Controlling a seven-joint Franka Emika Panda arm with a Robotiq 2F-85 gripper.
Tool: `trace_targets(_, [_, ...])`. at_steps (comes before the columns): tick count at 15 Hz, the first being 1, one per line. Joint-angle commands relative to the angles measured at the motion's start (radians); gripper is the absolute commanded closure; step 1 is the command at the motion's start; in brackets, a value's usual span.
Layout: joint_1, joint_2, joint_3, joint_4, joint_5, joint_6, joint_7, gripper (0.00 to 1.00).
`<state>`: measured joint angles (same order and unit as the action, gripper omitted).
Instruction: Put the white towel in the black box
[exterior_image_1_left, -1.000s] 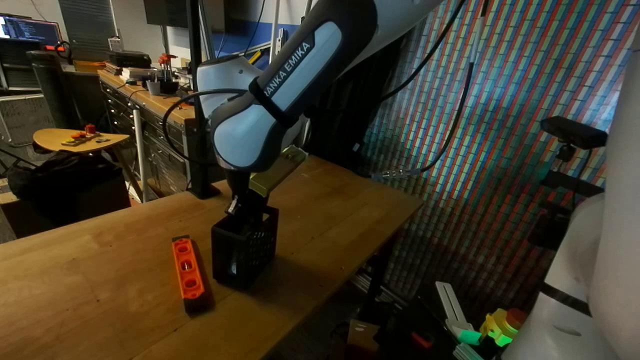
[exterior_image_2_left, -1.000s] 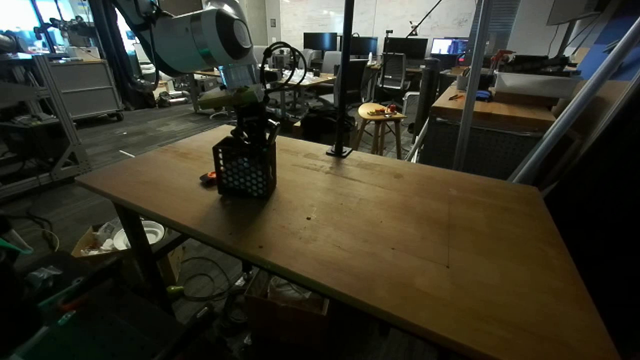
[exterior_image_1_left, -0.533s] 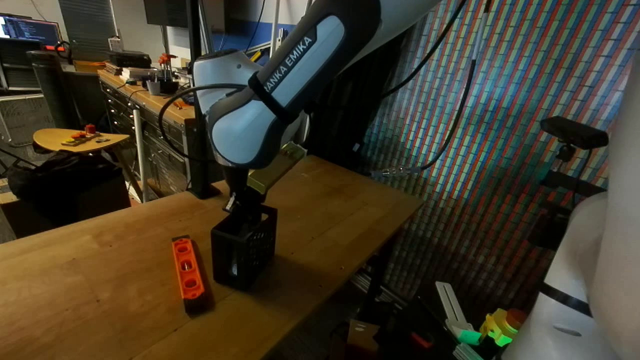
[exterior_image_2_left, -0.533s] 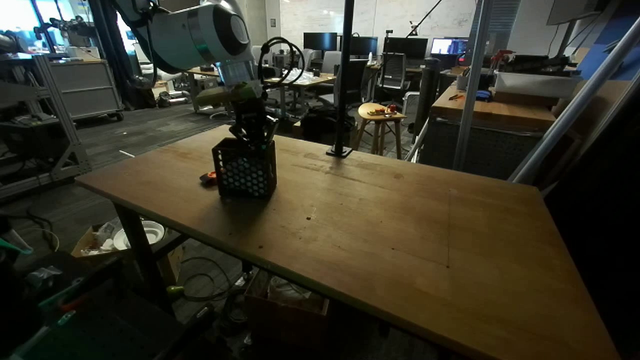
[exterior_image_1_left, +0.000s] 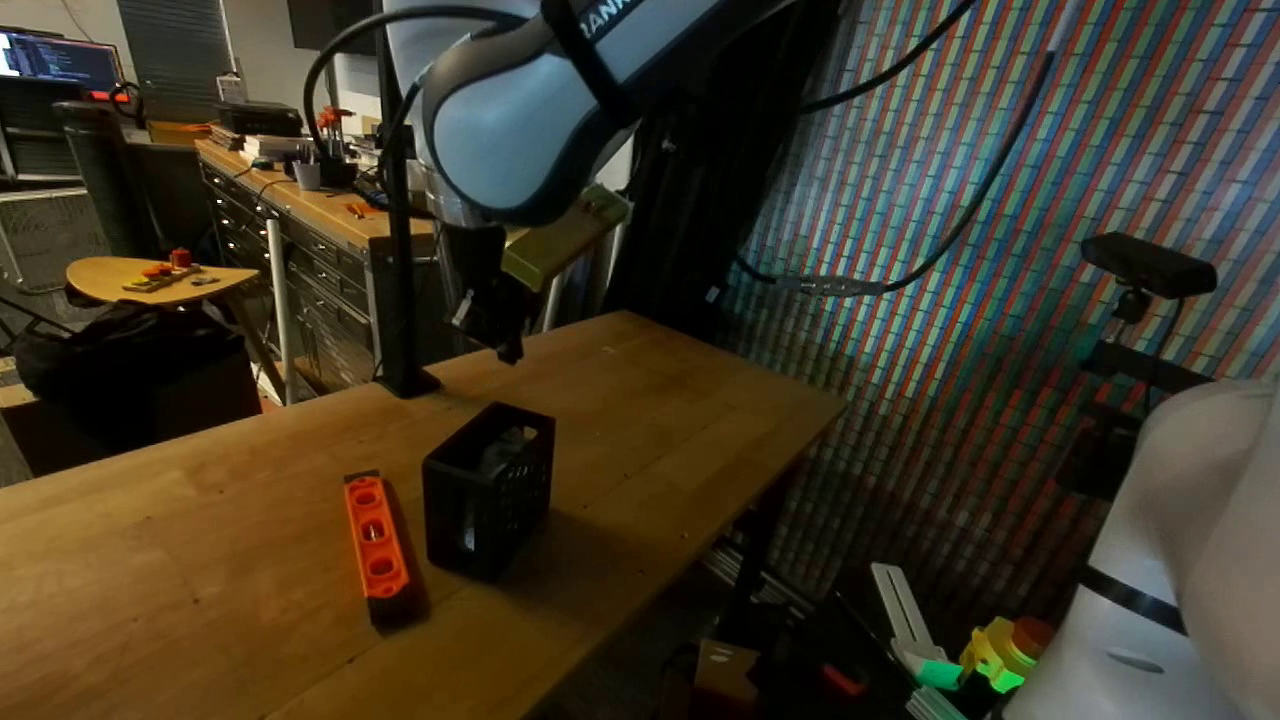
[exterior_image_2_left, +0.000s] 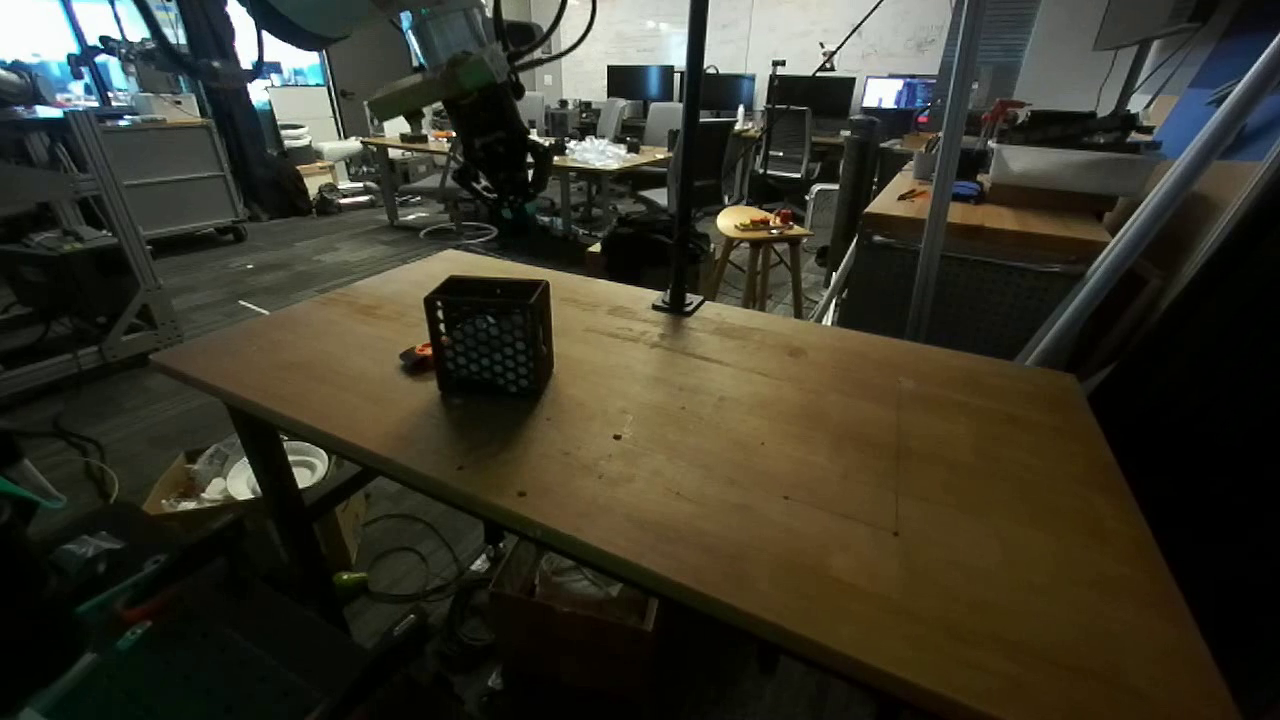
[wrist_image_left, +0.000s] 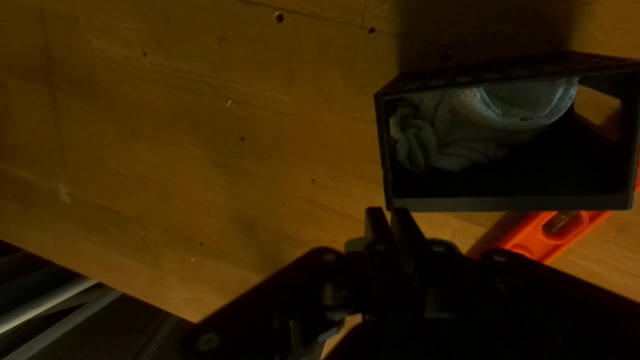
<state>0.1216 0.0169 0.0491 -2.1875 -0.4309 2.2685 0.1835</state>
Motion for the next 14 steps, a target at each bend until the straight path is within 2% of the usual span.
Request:
trace_targets(1, [-0.014,-0.026,0.018,0.002,0.001,-0.019,0.002,0.88])
trace_targets(4, [-0.015,-0.073,0.031,-0.002,0.002,-0.049,0.009,0.66])
trace_targets(5, [-0.015,-0.074,0.032,-0.003,0.002,-0.049,0.010,0.64])
trace_targets(14, [-0.015,-0.073,0.031,-0.009,0.002,-0.049,0.016,0.64])
